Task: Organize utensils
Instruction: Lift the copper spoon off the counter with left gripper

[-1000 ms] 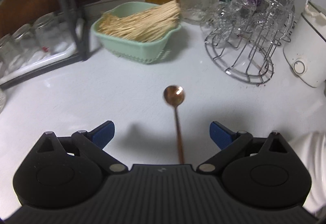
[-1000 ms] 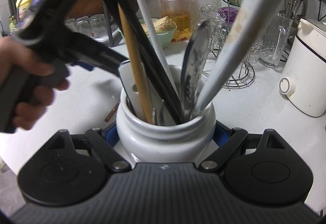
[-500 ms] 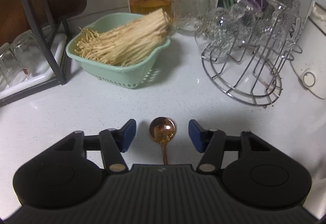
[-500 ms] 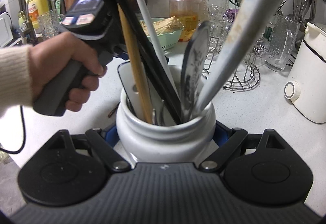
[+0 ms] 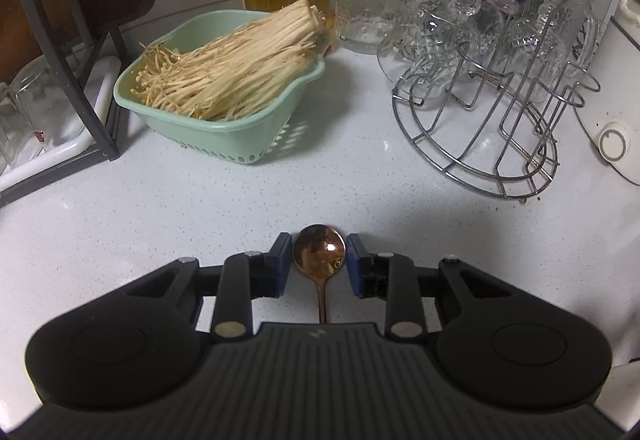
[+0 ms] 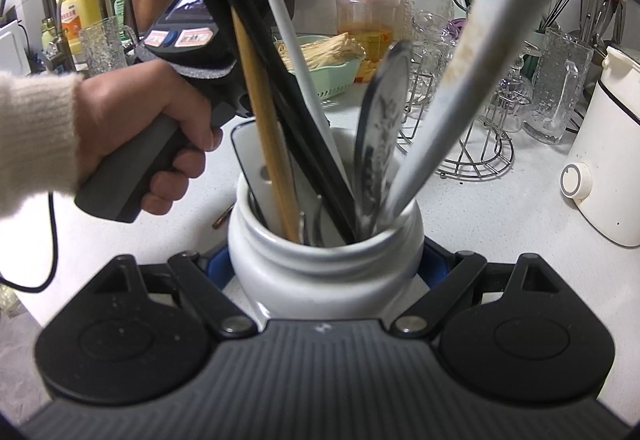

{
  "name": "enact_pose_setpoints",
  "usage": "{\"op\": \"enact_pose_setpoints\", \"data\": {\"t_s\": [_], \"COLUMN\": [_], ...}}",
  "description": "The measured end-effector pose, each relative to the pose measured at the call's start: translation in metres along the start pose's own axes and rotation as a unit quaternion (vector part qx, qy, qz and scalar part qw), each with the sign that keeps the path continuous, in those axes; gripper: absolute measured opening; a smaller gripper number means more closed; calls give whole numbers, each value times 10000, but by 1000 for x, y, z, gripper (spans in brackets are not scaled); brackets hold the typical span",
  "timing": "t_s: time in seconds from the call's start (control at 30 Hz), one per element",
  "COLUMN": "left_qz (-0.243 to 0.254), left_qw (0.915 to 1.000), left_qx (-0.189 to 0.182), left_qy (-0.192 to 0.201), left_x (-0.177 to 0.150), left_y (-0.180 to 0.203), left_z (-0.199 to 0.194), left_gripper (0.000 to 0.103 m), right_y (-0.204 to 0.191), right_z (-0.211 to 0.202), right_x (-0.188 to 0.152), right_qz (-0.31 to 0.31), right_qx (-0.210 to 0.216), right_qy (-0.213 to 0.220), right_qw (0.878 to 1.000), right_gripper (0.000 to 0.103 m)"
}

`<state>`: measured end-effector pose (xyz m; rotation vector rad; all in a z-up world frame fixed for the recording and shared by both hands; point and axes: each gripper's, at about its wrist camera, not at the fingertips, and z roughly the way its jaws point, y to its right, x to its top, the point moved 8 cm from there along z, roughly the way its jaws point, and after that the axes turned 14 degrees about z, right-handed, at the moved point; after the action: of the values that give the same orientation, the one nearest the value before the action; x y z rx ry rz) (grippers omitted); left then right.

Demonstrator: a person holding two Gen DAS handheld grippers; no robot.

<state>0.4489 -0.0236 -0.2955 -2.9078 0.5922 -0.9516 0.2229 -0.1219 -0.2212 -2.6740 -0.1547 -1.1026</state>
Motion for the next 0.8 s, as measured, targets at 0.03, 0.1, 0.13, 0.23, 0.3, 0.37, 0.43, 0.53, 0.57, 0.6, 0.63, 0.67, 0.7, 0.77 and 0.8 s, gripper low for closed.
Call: {"op": "enact_pose_setpoints", "data": {"t_s": [0.03, 0.1, 0.13, 0.23, 0.3, 0.37, 0.43, 0.53, 0.57, 0.6, 0.63, 0.67, 0.7, 0.77, 0.8], "left_qz": [27, 53, 37, -84, -205, -345, -478, -644, -699, -736, -765, -787, -819, -904, -948], "left_qw": [10000, 10000, 10000, 9999, 9996, 9988, 9980, 9965, 9959, 9956, 9953, 9950, 9947, 9936, 9929], "left_qx": [-17, -35, -48, -127, -168, -213, -206, -222, -230, -238, -238, -239, -247, -326, -362], "left_qy": [-3, -13, -14, 43, 128, 256, 360, 493, 520, 534, 551, 561, 572, 601, 625], "left_x": [0, -2, -4, -7, -9, -9, -11, -18, -20, -24, -27, -31, -35, -44, -48], "left_y": [1, 1, 0, -5, -10, -15, -20, -26, -28, -29, -30, -31, -32, -34, -35], "left_z": [-1, -3, -6, -16, -28, -42, -60, -88, -95, -102, -108, -114, -120, -134, -141], "left_gripper": [33, 33, 33, 33, 33, 33, 33, 33, 33, 33, 33, 33, 33, 33, 33], "right_y": [0, 0, 0, 0, -1, -2, -3, -6, -7, -7, -7, -8, -9, -10, -11], "right_z": [0, 0, 0, 0, 1, 2, 3, 5, 6, 6, 7, 8, 8, 9, 10], "right_x": [0, 0, 0, 0, 0, 1, 2, 3, 3, 3, 4, 4, 4, 5, 5], "right_qz": [7, 7, 6, -1, 5, 11, 31, 62, 61, 70, 78, 84, 91, 122, 132], "right_qx": [-2, -5, -6, -21, -49, -73, -87, -118, -121, -126, -138, -153, -164, -195, -207], "right_qy": [1, 2, 2, -1, -3, -23, -46, -56, -46, -40, -37, -31, -21, -14, -7], "right_qw": [10000, 10000, 10000, 10000, 10000, 10000, 9999, 9999, 9999, 9999, 9999, 9998, 9998, 9997, 9997], "right_gripper": [91, 91, 91, 91, 91, 91, 91, 91, 91, 91, 91, 91, 91, 91, 91]}}
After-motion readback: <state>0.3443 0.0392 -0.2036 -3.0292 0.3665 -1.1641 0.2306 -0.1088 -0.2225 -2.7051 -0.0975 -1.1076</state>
